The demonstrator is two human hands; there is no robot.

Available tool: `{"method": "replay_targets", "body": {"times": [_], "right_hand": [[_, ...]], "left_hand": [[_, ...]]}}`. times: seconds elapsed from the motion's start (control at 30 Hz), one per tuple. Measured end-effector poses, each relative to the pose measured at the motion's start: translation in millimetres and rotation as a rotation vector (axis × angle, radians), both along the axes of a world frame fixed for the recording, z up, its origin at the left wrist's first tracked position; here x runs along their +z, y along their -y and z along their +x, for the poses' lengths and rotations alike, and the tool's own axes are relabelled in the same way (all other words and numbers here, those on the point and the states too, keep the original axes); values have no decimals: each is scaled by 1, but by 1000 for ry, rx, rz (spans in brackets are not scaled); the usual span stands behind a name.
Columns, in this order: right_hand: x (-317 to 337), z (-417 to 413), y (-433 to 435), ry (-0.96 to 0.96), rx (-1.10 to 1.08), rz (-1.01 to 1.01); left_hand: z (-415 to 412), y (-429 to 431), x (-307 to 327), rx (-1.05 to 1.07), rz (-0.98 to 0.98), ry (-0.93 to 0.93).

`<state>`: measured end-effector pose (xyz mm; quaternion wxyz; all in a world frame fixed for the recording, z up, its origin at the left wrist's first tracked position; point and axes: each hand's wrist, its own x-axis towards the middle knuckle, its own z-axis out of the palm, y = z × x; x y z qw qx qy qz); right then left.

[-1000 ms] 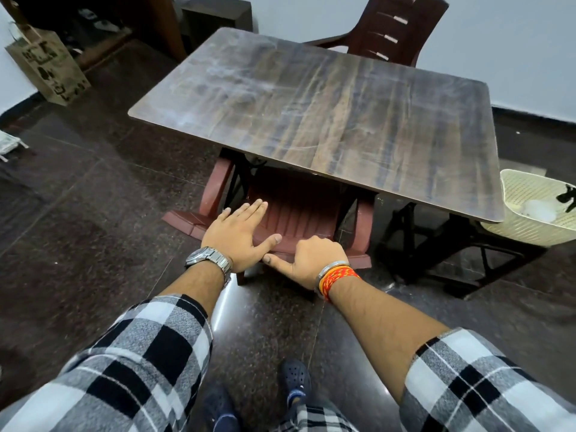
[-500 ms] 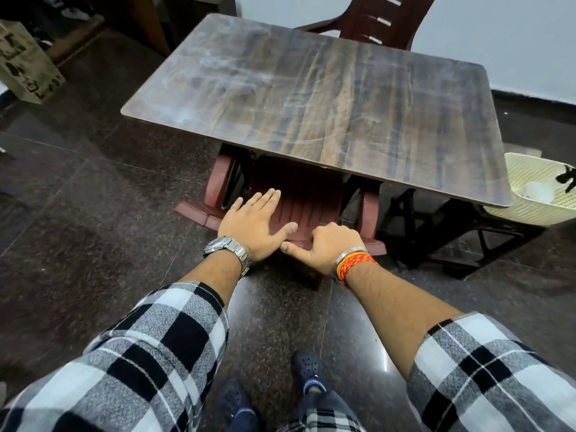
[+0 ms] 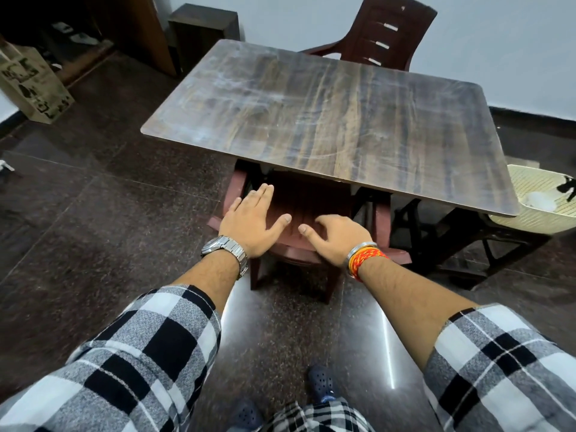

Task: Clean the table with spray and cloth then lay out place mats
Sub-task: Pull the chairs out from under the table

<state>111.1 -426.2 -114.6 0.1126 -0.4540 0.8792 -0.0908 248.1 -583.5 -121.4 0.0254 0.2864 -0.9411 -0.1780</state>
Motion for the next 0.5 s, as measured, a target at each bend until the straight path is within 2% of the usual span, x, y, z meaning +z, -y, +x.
{"method": "replay_targets", "body": {"times": [0.17,0.33,0.5], "right_hand": [[9,34,73,-66,12,-177],[17,68,161,-160,71,-224],[27,75,275,-184,59,-308]], "left_hand": [[46,72,22,76,-87,25],[79,142,32,160,-144,14],[77,240,41,169,-222,4]]}}
